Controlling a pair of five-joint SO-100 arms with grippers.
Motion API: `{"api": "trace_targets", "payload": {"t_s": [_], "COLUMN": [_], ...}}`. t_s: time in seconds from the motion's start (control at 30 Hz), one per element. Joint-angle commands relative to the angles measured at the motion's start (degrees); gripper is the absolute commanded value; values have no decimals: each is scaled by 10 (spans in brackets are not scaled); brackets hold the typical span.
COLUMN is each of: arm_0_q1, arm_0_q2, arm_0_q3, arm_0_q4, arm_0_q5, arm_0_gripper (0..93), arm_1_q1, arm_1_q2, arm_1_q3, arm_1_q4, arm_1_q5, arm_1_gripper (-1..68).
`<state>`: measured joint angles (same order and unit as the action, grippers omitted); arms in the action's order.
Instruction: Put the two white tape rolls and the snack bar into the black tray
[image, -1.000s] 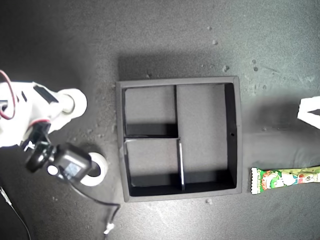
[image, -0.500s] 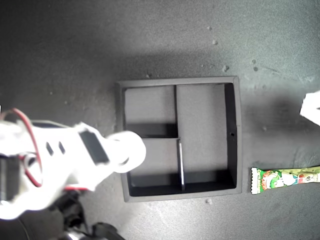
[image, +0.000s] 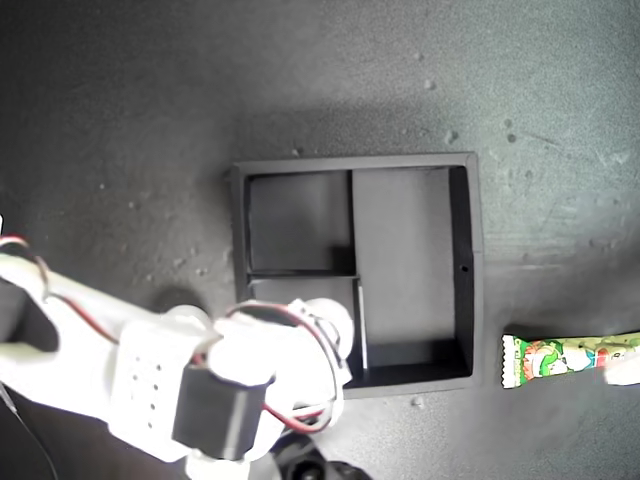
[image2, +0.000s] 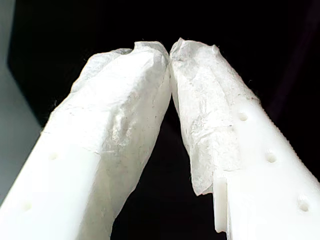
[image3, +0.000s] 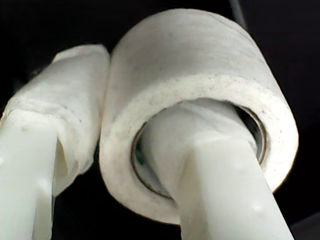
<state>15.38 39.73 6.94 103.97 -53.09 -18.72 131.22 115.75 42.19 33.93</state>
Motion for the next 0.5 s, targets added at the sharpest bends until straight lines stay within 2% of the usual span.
{"api": "trace_targets", "payload": {"t_s": [0.0, 0.17, 0.23, 0.37, 0.47], "arm_0_q1": [-8, 4, 11, 13, 18], "arm_0_q2": [-13, -28, -41, -69, -63], "arm_0_q3": [-17, 0, -2, -20, -21], "arm_0_q4": [12, 12, 12, 12, 12], "arm_0_q5": [-13, -35, -40, -47, -48], "arm_0_gripper": [1, 1, 1, 17, 96], "arm_1_q1": [-18, -59, -81, -117, -137], "arm_1_q2": [-83, -88, -83, -83, -83], "arm_1_q3": [-130, -50, -7, 60, 95], "arm_1_q4": [53, 85, 98, 98, 70], "arm_1_q5": [159, 473, 562, 662, 708], "arm_1_gripper": [-1, 1, 30, 153, 229]}}
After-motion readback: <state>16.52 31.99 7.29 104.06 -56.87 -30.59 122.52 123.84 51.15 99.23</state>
